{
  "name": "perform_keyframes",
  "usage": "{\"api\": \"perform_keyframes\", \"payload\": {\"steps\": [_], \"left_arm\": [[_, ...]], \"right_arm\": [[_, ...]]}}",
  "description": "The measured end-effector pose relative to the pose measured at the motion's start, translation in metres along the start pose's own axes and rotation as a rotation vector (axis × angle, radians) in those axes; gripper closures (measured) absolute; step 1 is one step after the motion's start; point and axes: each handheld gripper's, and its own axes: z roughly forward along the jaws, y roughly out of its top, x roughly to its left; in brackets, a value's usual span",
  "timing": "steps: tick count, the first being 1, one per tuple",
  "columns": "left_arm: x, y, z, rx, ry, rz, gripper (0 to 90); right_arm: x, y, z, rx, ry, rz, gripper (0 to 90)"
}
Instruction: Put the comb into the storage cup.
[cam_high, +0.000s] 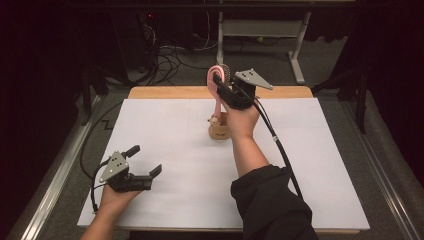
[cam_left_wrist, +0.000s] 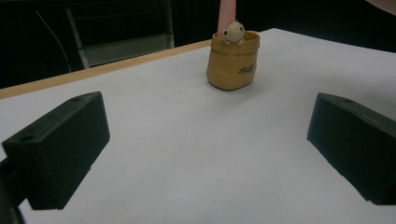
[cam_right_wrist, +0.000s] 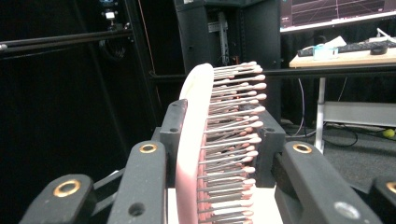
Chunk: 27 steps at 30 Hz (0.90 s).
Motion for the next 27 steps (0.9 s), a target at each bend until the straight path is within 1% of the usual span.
{"api": "perform_keyframes", "payload": {"steps": [3, 6, 11, 16, 21, 27], "left_arm": [[0.000, 0.000, 0.000, -0.001, 0.000, 0.000, 0.0], [0.000, 0.000, 0.000, 0.003, -0.003, 0.002, 0.0], [-0.001, 0.000, 0.001, 0.002, -0.003, -0.002, 0.0], [-0.001, -0.001, 0.002, 0.010, -0.004, -0.002, 0.0], [-0.002, 0.000, 0.001, 0.004, -0.005, 0.000, 0.0], [-0.001, 0.000, 0.001, 0.005, -0.005, 0.001, 0.0]], "right_arm": [[-0.001, -0.004, 0.001, -0.010, 0.000, 0.006, 66.0], [-0.004, -0.011, 0.002, 0.002, -0.003, 0.024, 66.0], [-0.008, -0.019, 0.000, -0.001, 0.002, 0.047, 66.0], [-0.006, -0.022, 0.000, 0.004, 0.005, 0.037, 65.9], [-0.002, -0.025, 0.002, 0.013, 0.006, 0.024, 65.9], [-0.001, -0.028, 0.004, 0.018, 0.007, 0.026, 65.9]]}}
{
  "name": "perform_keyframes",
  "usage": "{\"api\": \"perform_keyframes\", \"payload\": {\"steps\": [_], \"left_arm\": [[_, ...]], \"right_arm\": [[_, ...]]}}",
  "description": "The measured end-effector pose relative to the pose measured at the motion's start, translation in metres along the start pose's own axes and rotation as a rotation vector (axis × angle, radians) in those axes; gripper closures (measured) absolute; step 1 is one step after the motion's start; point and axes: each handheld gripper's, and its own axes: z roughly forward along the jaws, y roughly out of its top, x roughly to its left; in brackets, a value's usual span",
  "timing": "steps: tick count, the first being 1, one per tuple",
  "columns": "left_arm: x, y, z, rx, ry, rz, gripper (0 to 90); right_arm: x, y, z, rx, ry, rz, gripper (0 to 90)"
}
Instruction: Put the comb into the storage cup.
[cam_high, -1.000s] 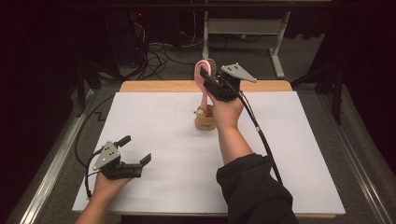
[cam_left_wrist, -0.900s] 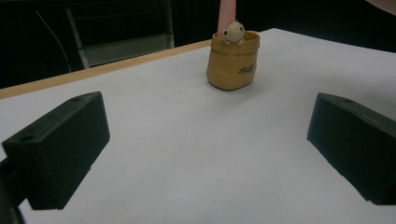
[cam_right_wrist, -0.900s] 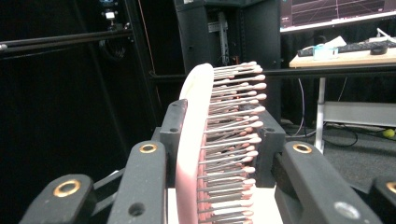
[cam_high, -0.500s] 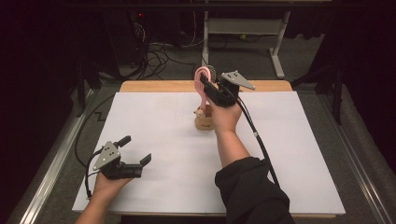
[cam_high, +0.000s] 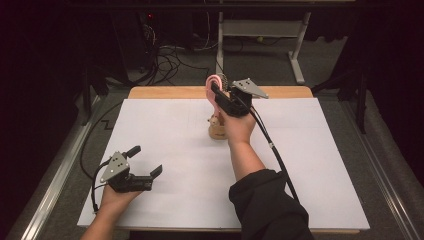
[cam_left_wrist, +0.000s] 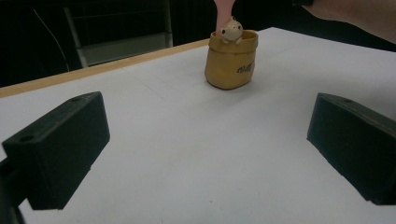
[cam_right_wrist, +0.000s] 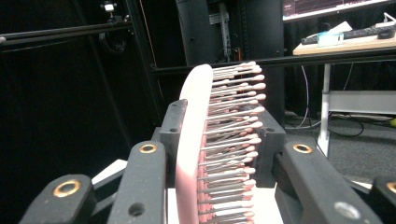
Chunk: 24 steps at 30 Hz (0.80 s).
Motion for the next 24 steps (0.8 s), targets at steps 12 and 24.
{"api": "perform_keyframes", "payload": {"steps": [12, 24], "left_arm": [[-0.0001, -0.0002, 0.0003, 0.003, 0.001, -0.002, 0.0], [-0.0006, 0.0000, -0.0005, 0.002, -0.003, 0.001, 0.0]], "right_arm": [[0.0012, -0.0052, 0.0042, 0.019, 0.008, -0.006, 65.9], [0.0003, -0.0036, 0.0032, 0.041, 0.007, -0.013, 64.8]]}}
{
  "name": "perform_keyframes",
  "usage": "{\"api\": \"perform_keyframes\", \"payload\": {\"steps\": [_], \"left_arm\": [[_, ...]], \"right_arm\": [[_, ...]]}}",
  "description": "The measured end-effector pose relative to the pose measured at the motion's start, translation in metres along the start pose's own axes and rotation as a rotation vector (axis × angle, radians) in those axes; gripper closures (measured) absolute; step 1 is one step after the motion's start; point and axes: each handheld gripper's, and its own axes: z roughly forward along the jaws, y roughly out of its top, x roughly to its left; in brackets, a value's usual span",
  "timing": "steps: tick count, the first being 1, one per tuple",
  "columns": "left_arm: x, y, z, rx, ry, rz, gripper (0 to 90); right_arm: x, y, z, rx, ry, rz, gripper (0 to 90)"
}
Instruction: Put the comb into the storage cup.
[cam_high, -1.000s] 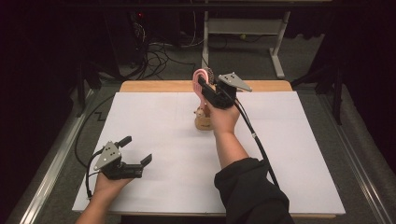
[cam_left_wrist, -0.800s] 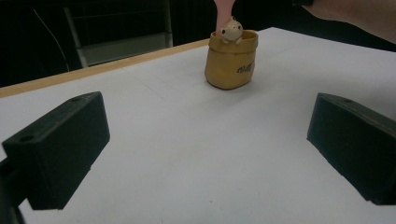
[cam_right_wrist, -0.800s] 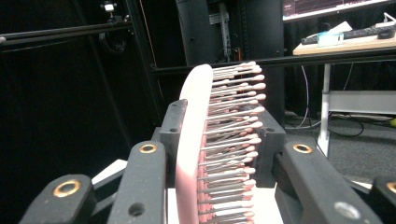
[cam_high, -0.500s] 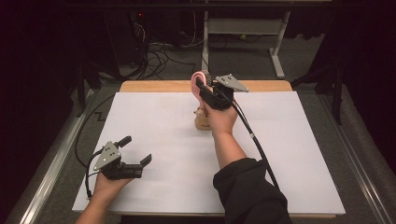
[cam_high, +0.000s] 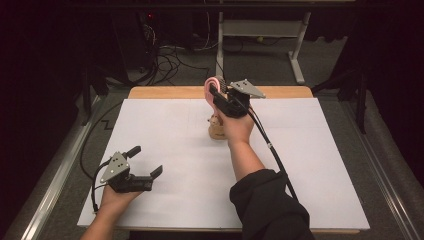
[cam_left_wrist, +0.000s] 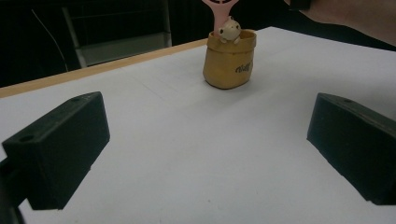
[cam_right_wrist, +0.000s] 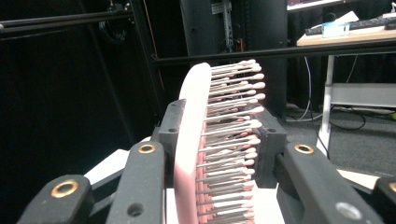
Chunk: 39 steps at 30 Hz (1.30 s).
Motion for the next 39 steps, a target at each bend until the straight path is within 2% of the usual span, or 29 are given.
{"api": "perform_keyframes", "payload": {"steps": [7, 19, 39], "left_arm": [[0.000, 0.000, 0.000, 0.003, -0.001, 0.002, 0.0], [-0.001, 0.001, -0.001, -0.004, 0.001, 0.007, 0.0], [0.000, 0.001, -0.001, 0.000, 0.008, 0.004, 0.0]], "right_arm": [[-0.008, 0.005, -0.006, 0.044, -0.008, -0.006, 63.2], [-0.022, 0.006, -0.018, 0.069, -0.048, -0.013, 60.1], [-0.045, -0.004, -0.033, 0.112, -0.093, 0.024, 52.3]]}}
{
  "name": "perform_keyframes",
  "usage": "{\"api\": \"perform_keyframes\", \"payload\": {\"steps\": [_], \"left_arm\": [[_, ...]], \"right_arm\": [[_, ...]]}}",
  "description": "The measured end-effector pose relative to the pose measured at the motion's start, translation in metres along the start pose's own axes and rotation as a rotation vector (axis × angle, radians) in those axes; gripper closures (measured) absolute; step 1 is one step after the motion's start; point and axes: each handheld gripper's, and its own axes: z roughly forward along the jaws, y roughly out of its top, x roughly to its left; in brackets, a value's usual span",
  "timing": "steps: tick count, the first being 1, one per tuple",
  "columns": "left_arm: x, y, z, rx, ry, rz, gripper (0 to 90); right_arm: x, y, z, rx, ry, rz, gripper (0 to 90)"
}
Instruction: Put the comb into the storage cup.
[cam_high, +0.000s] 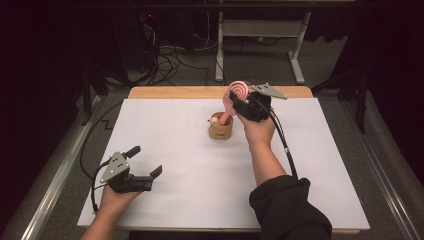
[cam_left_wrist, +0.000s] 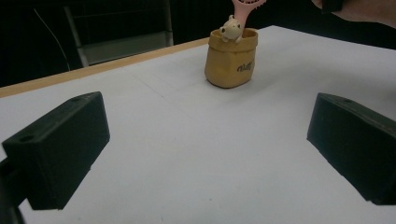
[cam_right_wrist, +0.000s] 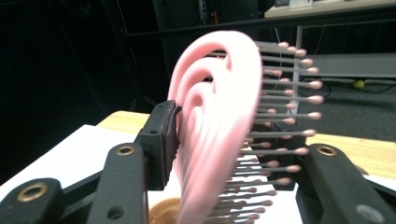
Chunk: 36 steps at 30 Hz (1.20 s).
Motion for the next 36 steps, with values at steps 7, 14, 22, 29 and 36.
{"api": "perform_keyframes", "payload": {"steps": [7, 14, 22, 29, 36], "left_arm": [[0.001, 0.000, -0.001, -0.004, 0.004, -0.010, 0.0], [0.002, -0.001, -0.001, -0.005, 0.004, -0.016, 0.0], [0.003, -0.001, -0.001, -0.007, 0.007, -0.017, 0.0], [0.003, -0.001, -0.001, -0.003, 0.006, -0.018, 0.0], [0.003, -0.001, -0.001, -0.002, 0.007, -0.015, 0.0]], "right_arm": [[-0.006, -0.003, -0.006, 0.005, -0.003, 0.015, 49.3], [-0.014, -0.005, -0.012, 0.007, -0.006, 0.028, 47.4], [-0.019, -0.009, -0.016, 0.012, -0.010, 0.037, 45.3], [-0.022, -0.012, -0.017, 0.022, -0.013, 0.036, 43.2], [-0.025, -0.014, -0.018, 0.031, -0.011, 0.039, 40.5]]}}
